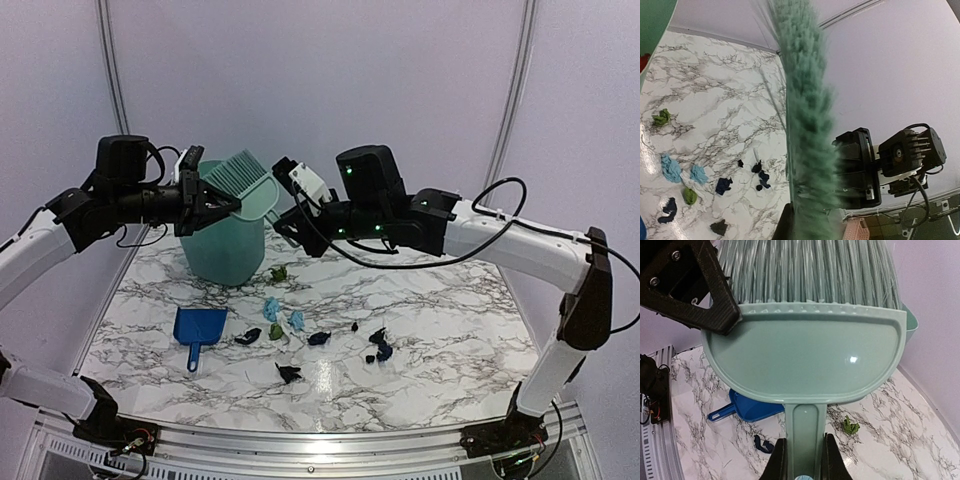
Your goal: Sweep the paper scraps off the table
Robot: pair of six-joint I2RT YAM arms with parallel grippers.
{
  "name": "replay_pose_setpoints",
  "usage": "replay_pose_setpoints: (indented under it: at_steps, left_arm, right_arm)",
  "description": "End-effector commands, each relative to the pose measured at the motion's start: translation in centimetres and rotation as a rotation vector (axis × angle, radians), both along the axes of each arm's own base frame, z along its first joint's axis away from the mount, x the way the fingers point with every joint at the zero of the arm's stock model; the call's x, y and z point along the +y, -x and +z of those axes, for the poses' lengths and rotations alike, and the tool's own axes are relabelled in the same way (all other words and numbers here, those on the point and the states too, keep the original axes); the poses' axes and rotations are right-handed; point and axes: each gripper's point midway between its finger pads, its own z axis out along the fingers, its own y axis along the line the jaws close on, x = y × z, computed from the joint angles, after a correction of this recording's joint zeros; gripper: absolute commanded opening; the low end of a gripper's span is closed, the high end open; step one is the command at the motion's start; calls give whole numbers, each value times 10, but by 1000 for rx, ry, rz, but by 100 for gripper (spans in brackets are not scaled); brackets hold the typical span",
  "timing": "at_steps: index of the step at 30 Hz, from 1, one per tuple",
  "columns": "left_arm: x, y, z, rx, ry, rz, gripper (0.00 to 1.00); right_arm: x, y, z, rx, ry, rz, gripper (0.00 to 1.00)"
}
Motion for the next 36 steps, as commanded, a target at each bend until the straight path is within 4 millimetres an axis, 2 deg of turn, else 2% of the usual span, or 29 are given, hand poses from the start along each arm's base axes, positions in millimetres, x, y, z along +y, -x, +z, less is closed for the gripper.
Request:
replay_pose_setpoints:
  at_steps: [1,3,4,6,7,9,10,12,17,23,28,31,36]
  left_arm:
    - [-5,-1,19,-63,30,1,0]
    - [-4,-1,21,-68,31,15,0]
    - [-3,-2,22,-70,33,24,0]
    - [0,-3,27,-83,36,46,0]
    - [2,-3,30,-90,38,55,0]
    - [4,-4,38,-107,46,72,0]
    - [5,-5,42,-114,49,78,0]
    - [6,-6,52,-134,61,87,0]
    - [4,-6,79,-167,119,82,0]
    - [-5,0,123,-211,252,18,0]
    - [-12,4,154,-226,388,-40,0]
    - [-15,4,160,-219,431,-58,0]
    - [-20,1,153,-202,427,-62,0]
  right_arm:
    - [5,8,28,-16,-56,19,0]
    - [4,7,32,-18,-67,10,0]
    - [3,6,34,-19,-73,-1,10]
    - [-1,0,38,-7,-89,-52,47]
    - [-4,-3,40,1,-101,-82,59]
    - [-11,-4,45,10,-130,-115,72]
    - [-15,-3,55,-1,-165,-127,75]
    - [-22,0,67,-9,-216,-136,78]
    - [-55,-3,104,-7,-395,-256,79]
    - [-96,-6,144,198,-691,-254,80]
    - [-125,-13,158,349,-882,-246,78]
    - [-127,-11,166,420,-958,-188,77]
    - [-106,-8,172,539,-1007,-73,73]
